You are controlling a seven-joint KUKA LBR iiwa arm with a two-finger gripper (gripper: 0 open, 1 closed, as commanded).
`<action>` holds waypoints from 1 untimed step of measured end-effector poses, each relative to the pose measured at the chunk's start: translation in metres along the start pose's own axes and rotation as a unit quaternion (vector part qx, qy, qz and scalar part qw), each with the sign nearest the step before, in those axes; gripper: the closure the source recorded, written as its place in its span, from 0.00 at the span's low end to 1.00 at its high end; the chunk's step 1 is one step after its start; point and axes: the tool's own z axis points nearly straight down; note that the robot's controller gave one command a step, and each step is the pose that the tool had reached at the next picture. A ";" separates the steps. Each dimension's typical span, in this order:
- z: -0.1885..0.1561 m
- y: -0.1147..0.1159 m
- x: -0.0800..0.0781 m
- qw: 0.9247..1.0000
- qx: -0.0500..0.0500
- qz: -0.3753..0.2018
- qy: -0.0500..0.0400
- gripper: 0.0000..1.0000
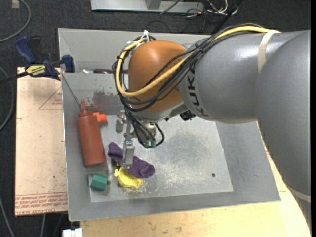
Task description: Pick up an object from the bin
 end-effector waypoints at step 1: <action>-0.005 -0.001 -0.002 1.000 -0.001 0.002 -0.004 0.00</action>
Offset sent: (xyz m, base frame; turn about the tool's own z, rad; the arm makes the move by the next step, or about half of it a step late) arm -0.0095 -0.0341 -0.1139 0.2531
